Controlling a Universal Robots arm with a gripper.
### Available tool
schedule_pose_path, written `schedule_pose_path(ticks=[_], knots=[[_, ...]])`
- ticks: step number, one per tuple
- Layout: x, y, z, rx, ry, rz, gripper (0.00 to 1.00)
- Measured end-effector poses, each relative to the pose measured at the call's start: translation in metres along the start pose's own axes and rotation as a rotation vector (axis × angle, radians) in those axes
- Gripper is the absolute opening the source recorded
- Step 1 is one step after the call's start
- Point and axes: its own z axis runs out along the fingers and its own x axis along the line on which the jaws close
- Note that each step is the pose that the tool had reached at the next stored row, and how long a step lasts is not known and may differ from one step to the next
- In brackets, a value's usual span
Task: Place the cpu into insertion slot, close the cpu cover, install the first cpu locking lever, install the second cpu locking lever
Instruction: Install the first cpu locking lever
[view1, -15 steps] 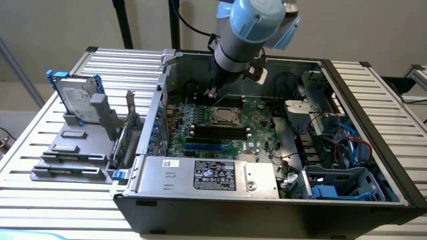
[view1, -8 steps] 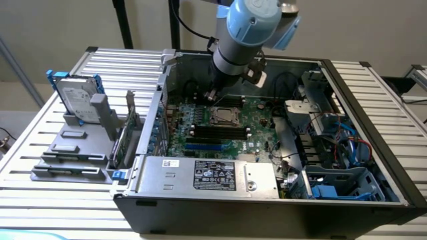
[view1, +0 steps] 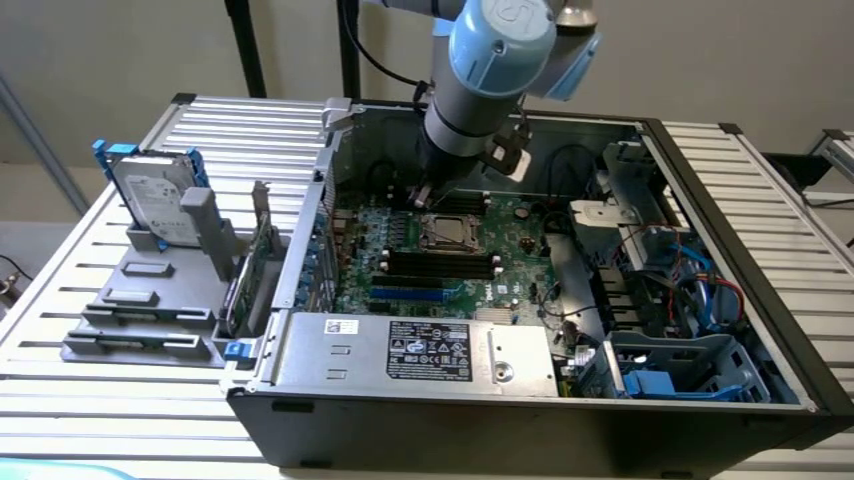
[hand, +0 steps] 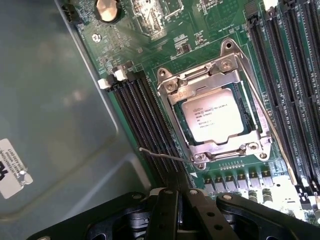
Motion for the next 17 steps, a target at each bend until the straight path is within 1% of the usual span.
schedule_pose_path(ticks=[3,7,15,17], knots=[[-0.001,0.0006,0.0025,-0.0024,-0.0047,0.001,0.11],[-0.001,0.0010,0.0047,-0.0052,-0.0094,0.003,0.11],[0.001,0.0006,0.0103,-0.0111,-0.0154,0.011,0.11],[0.001,0.0006,0.0115,-0.0137,-0.0194,0.013,0.11]])
